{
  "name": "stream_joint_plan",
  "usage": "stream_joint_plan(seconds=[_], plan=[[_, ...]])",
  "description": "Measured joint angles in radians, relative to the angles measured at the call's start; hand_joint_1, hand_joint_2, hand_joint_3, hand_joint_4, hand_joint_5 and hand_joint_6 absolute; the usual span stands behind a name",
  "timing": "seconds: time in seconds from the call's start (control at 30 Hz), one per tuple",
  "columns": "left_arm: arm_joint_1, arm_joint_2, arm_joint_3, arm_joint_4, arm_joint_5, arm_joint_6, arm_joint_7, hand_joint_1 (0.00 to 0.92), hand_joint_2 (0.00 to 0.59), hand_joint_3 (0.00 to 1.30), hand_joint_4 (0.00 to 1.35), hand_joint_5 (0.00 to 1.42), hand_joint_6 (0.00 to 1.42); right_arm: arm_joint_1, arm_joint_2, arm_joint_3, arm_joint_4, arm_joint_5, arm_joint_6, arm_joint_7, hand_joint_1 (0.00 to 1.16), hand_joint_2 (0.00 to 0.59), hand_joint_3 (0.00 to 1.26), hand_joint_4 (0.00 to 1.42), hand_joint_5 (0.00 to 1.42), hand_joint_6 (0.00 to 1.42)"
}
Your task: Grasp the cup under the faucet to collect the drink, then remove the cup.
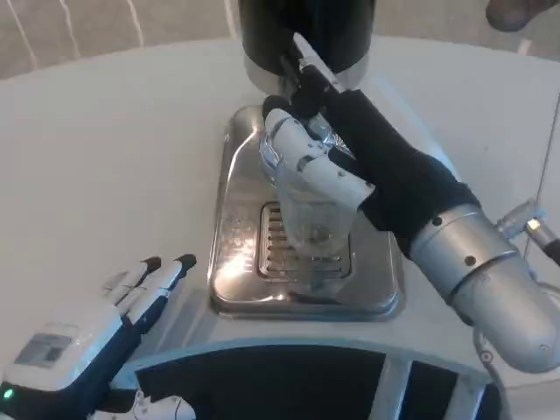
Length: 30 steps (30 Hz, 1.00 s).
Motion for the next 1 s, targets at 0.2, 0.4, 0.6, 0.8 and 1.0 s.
stream_joint_plan(seconds=[0.2,0.4,0.6,0.8,1.0], plan=[[0.0,0.0,0.0,0.002,0.0,0.0,-0.006,0.081,0.067,0.0,0.0,0.0,0.07,-0.027,-0.037,0.019,-0.004,-0.002,0.03,0.021,0.07,0.569,0.0,0.0,0.0,0.0],[0.0,0.0,0.001,0.002,-0.001,0.0,-0.007,0.071,0.064,0.0,0.0,0.0,0.08,-0.042,-0.062,0.043,-0.005,-0.008,0.044,0.03,0.03,0.574,0.0,0.0,0.0,0.0],[0.0,-0.002,0.005,0.003,-0.012,0.0,-0.013,0.065,0.063,0.0,0.0,0.0,0.08,-0.047,-0.074,0.058,-0.015,-0.01,0.06,0.03,0.02,0.572,0.0,0.0,0.0,0.0],[-0.001,-0.033,0.016,0.005,-0.087,0.019,-0.051,0.062,0.063,0.0,0.0,0.0,0.08,-0.047,-0.081,0.072,-0.029,-0.015,0.075,0.03,0.02,0.571,0.0,0.0,0.0,0.0],[-0.013,-0.074,0.039,0.007,-0.176,0.052,-0.101,0.057,0.051,0.0,0.0,0.02,0.1,-0.047,-0.085,0.078,-0.035,-0.019,0.084,0.03,0.01,0.571,0.0,0.0,0.0,0.0]])
